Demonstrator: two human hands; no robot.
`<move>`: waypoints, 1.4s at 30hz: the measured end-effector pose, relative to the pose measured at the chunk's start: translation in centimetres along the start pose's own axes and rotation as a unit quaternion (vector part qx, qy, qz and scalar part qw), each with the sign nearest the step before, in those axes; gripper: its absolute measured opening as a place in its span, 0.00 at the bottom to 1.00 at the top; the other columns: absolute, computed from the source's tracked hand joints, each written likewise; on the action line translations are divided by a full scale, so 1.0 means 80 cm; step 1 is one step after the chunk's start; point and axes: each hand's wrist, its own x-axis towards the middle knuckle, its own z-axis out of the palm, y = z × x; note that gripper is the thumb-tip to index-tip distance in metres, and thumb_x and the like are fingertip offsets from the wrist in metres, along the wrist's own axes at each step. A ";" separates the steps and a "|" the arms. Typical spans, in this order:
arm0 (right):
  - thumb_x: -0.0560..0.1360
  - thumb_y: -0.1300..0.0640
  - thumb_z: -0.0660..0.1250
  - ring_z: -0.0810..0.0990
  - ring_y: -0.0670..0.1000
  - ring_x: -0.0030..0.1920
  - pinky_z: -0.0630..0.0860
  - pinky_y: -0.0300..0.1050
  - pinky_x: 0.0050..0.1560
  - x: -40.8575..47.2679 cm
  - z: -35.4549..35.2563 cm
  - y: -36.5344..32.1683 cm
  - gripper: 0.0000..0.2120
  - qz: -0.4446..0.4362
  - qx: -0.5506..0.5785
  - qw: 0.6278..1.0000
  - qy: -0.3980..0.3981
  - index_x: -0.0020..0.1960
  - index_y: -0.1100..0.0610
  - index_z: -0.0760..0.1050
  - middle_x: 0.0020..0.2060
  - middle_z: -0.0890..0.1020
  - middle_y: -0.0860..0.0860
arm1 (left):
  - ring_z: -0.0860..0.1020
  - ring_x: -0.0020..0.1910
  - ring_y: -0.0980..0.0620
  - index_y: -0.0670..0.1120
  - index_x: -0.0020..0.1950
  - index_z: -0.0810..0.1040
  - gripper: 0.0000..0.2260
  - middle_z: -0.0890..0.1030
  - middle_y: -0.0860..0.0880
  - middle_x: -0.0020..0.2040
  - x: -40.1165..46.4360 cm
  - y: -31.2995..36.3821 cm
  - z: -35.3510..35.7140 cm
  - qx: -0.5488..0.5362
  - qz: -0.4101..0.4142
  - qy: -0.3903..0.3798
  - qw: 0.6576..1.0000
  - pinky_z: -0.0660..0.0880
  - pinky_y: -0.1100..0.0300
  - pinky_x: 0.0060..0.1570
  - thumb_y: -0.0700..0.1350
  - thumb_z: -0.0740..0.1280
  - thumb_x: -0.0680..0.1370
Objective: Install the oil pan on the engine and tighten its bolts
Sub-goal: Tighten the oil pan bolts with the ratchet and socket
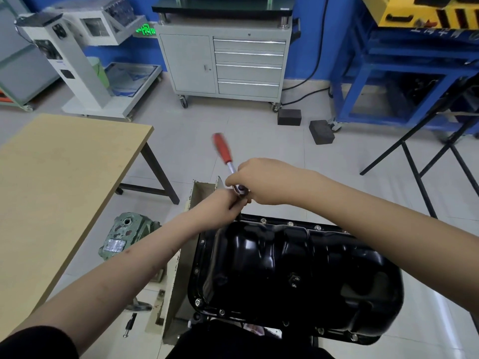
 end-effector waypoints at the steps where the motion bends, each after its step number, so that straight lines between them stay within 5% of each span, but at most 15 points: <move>1: 0.74 0.65 0.59 0.74 0.54 0.52 0.66 0.44 0.39 0.000 -0.001 0.000 0.14 -0.014 -0.006 1.000 -0.004 0.57 0.56 0.73 0.47 0.75 0.52 | 0.70 0.28 0.64 0.48 0.35 0.65 0.13 0.65 0.58 0.27 0.000 0.003 0.000 -0.006 0.017 -0.003 1.000 0.63 0.72 0.29 0.38 0.58 0.79; 4: 0.74 0.64 0.61 0.75 0.55 0.50 0.65 0.44 0.37 0.001 0.000 0.000 0.13 -0.025 -0.024 0.999 0.000 0.57 0.56 0.73 0.48 0.77 0.53 | 0.69 0.29 0.60 0.51 0.35 0.65 0.14 0.66 0.56 0.28 -0.001 0.000 0.003 -0.004 0.021 -0.013 1.000 0.63 0.71 0.31 0.38 0.58 0.78; 10: 0.76 0.44 0.60 0.72 0.54 0.40 0.61 0.43 0.35 0.005 0.008 -0.008 0.17 0.057 -0.024 0.997 0.037 0.52 0.56 0.75 0.48 0.79 0.54 | 0.59 0.26 0.54 0.48 0.28 0.57 0.18 0.62 0.51 0.25 -0.003 -0.014 0.006 -0.013 -0.061 0.037 0.997 0.58 0.64 0.25 0.38 0.58 0.76; 14: 0.76 0.52 0.62 0.75 0.54 0.51 0.64 0.44 0.38 0.003 0.007 -0.007 0.12 0.046 0.010 0.999 0.020 0.57 0.54 0.73 0.50 0.78 0.53 | 0.60 0.26 0.55 0.49 0.29 0.60 0.17 0.64 0.50 0.25 -0.005 -0.009 0.003 -0.018 -0.034 0.019 0.999 0.63 0.67 0.26 0.38 0.59 0.77; 17: 0.73 0.62 0.61 0.74 0.54 0.53 0.65 0.44 0.39 0.001 0.001 -0.005 0.16 0.004 0.017 1.000 -0.006 0.60 0.53 0.73 0.51 0.76 0.51 | 0.67 0.30 0.51 0.41 0.35 0.70 0.12 0.71 0.40 0.30 -0.003 -0.001 0.002 -0.015 -0.013 -0.012 1.000 0.64 0.65 0.31 0.39 0.58 0.78; 19: 0.73 0.64 0.60 0.75 0.54 0.51 0.65 0.44 0.37 0.001 0.002 -0.007 0.17 -0.009 0.008 1.000 -0.002 0.60 0.53 0.73 0.50 0.77 0.52 | 0.67 0.32 0.53 0.42 0.38 0.69 0.09 0.71 0.46 0.30 -0.005 0.001 0.002 -0.025 0.007 -0.010 1.000 0.65 0.68 0.33 0.37 0.58 0.78; 22: 0.74 0.56 0.62 0.76 0.55 0.48 0.65 0.43 0.36 0.003 0.004 -0.010 0.12 0.013 -0.016 0.999 0.024 0.57 0.55 0.74 0.49 0.78 0.53 | 0.62 0.27 0.58 0.48 0.30 0.61 0.17 0.64 0.52 0.26 -0.008 -0.005 0.006 -0.017 -0.022 0.018 0.999 0.61 0.67 0.27 0.39 0.60 0.77; 25: 0.75 0.44 0.61 0.73 0.54 0.41 0.63 0.43 0.35 0.006 0.008 -0.012 0.17 0.060 -0.036 0.997 0.037 0.53 0.57 0.75 0.48 0.78 0.54 | 0.58 0.26 0.55 0.47 0.27 0.57 0.19 0.62 0.51 0.25 -0.005 -0.012 0.009 -0.027 -0.077 0.056 0.995 0.58 0.63 0.25 0.38 0.59 0.76; 31: 0.75 0.54 0.63 0.76 0.55 0.51 0.65 0.43 0.37 0.000 0.002 -0.004 0.12 0.043 0.015 0.999 -0.003 0.58 0.53 0.74 0.51 0.79 0.52 | 0.65 0.28 0.54 0.48 0.31 0.64 0.15 0.68 0.51 0.27 -0.007 -0.004 0.004 -0.003 -0.036 0.003 0.999 0.62 0.65 0.29 0.40 0.58 0.79; 33: 0.73 0.62 0.63 0.74 0.54 0.48 0.64 0.42 0.34 -0.003 -0.004 -0.002 0.15 0.012 0.015 1.000 -0.024 0.59 0.52 0.73 0.51 0.78 0.52 | 0.70 0.35 0.54 0.46 0.40 0.73 0.10 0.74 0.52 0.35 -0.005 0.003 0.002 0.000 -0.016 -0.026 1.000 0.65 0.66 0.36 0.41 0.57 0.79; 35: 0.72 0.64 0.62 0.70 0.52 0.43 0.62 0.42 0.31 -0.004 -0.005 -0.002 0.16 -0.005 -0.001 1.000 -0.022 0.58 0.54 0.74 0.49 0.78 0.52 | 0.69 0.35 0.55 0.47 0.41 0.71 0.09 0.72 0.55 0.34 -0.004 0.008 0.003 -0.010 -0.002 -0.032 0.999 0.65 0.71 0.36 0.40 0.57 0.79; 39: 0.73 0.53 0.64 0.73 0.54 0.41 0.62 0.42 0.31 -0.002 -0.002 -0.005 0.07 0.023 -0.026 0.999 0.006 0.48 0.56 0.74 0.35 0.72 0.49 | 0.64 0.27 0.52 0.47 0.30 0.62 0.17 0.66 0.51 0.26 -0.006 0.005 0.004 0.017 -0.038 -0.001 0.999 0.62 0.65 0.27 0.42 0.58 0.79; 42: 0.75 0.46 0.62 0.68 0.52 0.38 0.61 0.42 0.32 -0.002 0.001 -0.008 0.13 0.069 -0.004 0.998 0.011 0.48 0.55 0.75 0.33 0.68 0.49 | 0.60 0.24 0.56 0.48 0.28 0.58 0.19 0.63 0.52 0.23 -0.006 0.005 0.002 -0.002 -0.061 0.052 0.997 0.63 0.68 0.25 0.38 0.58 0.77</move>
